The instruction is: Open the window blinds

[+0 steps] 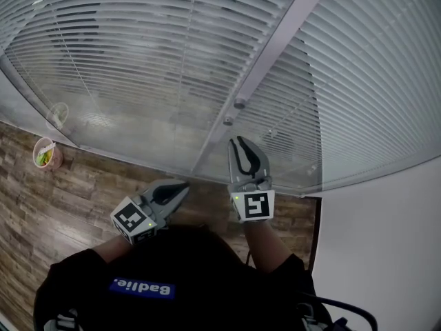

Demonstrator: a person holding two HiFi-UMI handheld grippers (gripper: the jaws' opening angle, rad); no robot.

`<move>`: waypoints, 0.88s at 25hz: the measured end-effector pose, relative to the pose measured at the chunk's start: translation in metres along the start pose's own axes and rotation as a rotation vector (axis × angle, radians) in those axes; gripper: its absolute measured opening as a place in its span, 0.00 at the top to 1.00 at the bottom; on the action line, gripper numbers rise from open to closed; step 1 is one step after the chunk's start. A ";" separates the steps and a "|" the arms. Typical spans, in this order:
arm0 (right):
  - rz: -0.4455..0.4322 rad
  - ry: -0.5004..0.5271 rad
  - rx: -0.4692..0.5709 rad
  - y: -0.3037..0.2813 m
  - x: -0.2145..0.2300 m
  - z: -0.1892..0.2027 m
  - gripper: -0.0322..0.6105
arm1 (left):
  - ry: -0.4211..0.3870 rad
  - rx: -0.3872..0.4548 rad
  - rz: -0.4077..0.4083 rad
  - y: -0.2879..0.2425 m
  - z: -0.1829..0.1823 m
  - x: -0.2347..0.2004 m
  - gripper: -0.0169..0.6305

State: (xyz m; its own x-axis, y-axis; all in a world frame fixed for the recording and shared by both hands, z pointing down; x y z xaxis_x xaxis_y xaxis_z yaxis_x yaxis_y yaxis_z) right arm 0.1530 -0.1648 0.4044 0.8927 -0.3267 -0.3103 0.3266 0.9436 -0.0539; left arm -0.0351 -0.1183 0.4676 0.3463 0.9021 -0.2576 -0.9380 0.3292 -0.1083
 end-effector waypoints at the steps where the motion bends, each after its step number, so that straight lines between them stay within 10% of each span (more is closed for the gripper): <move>1: 0.005 0.019 -0.005 -0.001 0.003 -0.005 0.85 | 0.002 0.005 0.000 0.001 -0.003 0.002 0.97; 22: 0.097 0.339 -0.222 -0.047 0.021 -0.006 0.76 | 0.001 -0.001 -0.030 0.019 -0.002 0.004 0.97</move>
State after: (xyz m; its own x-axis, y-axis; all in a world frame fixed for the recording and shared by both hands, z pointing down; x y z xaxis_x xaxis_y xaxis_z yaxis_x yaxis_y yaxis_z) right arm 0.1547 -0.2160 0.3947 0.7509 -0.2349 -0.6172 0.1379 0.9698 -0.2013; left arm -0.0512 -0.1094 0.4627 0.3739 0.8916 -0.2555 -0.9274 0.3554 -0.1167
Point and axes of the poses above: the fingertips, and each gripper's own axes: y backward along the fingers, x to its right, z out of its underside, the point moved 7 cm from there along y, backward along the fingers, and after that the axes turned 7 degrees about -x, right-handed, at the moved point
